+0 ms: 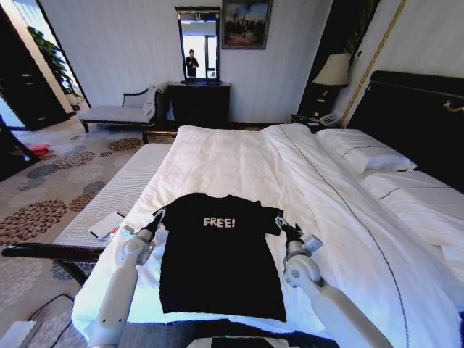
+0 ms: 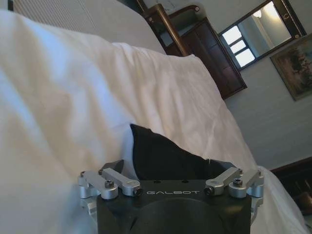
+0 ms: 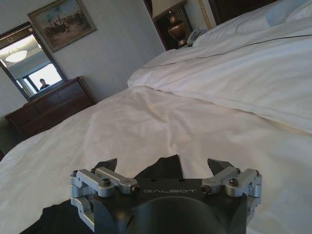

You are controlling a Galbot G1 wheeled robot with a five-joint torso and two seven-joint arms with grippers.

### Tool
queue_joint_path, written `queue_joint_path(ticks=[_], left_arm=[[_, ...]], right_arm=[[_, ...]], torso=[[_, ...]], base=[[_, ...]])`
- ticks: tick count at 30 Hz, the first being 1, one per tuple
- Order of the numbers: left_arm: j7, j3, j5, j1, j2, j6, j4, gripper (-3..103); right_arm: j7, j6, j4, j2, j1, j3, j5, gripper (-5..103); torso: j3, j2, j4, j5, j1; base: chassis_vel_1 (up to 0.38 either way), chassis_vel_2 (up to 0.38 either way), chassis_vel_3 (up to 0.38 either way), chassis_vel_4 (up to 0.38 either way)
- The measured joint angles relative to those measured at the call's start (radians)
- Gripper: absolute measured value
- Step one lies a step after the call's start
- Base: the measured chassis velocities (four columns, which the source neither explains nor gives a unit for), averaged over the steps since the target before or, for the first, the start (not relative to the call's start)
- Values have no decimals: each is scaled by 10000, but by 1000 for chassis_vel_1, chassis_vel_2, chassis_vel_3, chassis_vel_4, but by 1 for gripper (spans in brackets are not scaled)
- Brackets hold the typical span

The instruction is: Fold the clothes on the bed.

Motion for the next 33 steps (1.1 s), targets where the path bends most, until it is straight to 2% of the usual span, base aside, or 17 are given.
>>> queue_joint_path(ticks=[1,3,5,6,9,11,12,15,19,21,24,25,26,29,33], left_arm=[[38,-13,78,-19,15,-29,48,93],[62,-27,131,-33,27,-44,80,93],[120,-43,273,-53,38,-70,160,83],[120,-43,273,-53,38,-70,160,83],[188,-97,349,-69,46,-121,214,66],[201,-110,352,-69,50,-131,217,66],[283,-135,420,-69,65,-168,228,56],[410,-139,586,-58,86,-233,261,50],[435,-163,657,-29,93,-280,250,28],[435,-181,660,-21,98,-284,224,28],[435,-244,665,-1,152,-298,139,12],[435,-244,665,-1,152,-298,139,12],[434,-266,666,-1,185,-304,114,7],[427,-337,663,-19,304,-332,58,1],[412,-412,631,-46,426,-342,-13,0]], right_arm=[[-2,14,-25,1,7,-2,0,100],[-2,23,-40,7,10,-3,0,100],[-2,35,-54,30,13,-12,0,100],[-2,35,-54,30,13,-12,0,100],[-4,43,-64,52,14,-16,-1,100],[-4,44,-64,52,14,-16,-1,100],[-4,49,-64,45,11,-16,-1,100],[-4,56,-63,38,10,-13,-1,100],[-4,67,-59,48,-15,-1,0,100],[-4,69,-52,46,-20,-1,-1,100],[-4,86,-42,11,-23,12,0,100],[-4,86,-42,11,-23,12,0,100],[-4,92,-41,2,-23,20,1,100],[-4,107,-51,-11,-23,27,4,100],[-3,112,-54,-12,-20,17,5,100]], torso=[[0,0,0,0,0],[0,0,0,0,0],[0,0,0,0,0],[0,0,0,0,0],[0,0,-1,0,0],[0,0,-1,0,0],[0,0,0,0,0],[0,0,-1,0,1],[0,0,-1,0,1],[0,0,-2,0,0],[0,0,-1,0,0],[0,0,-1,0,0],[0,0,-1,0,0],[0,0,-1,-1,0],[0,0,-1,0,0]], base=[[0,0,0,0],[0,0,0,0],[0,0,0,0],[0,0,0,0],[0,0,0,0],[0,0,0,0],[0,0,0,0],[0,0,0,0],[0,0,0,0],[0,0,0,0],[0,0,0,0],[0,0,0,0],[0,0,0,0],[0,0,0,0],[0,0,0,0]])
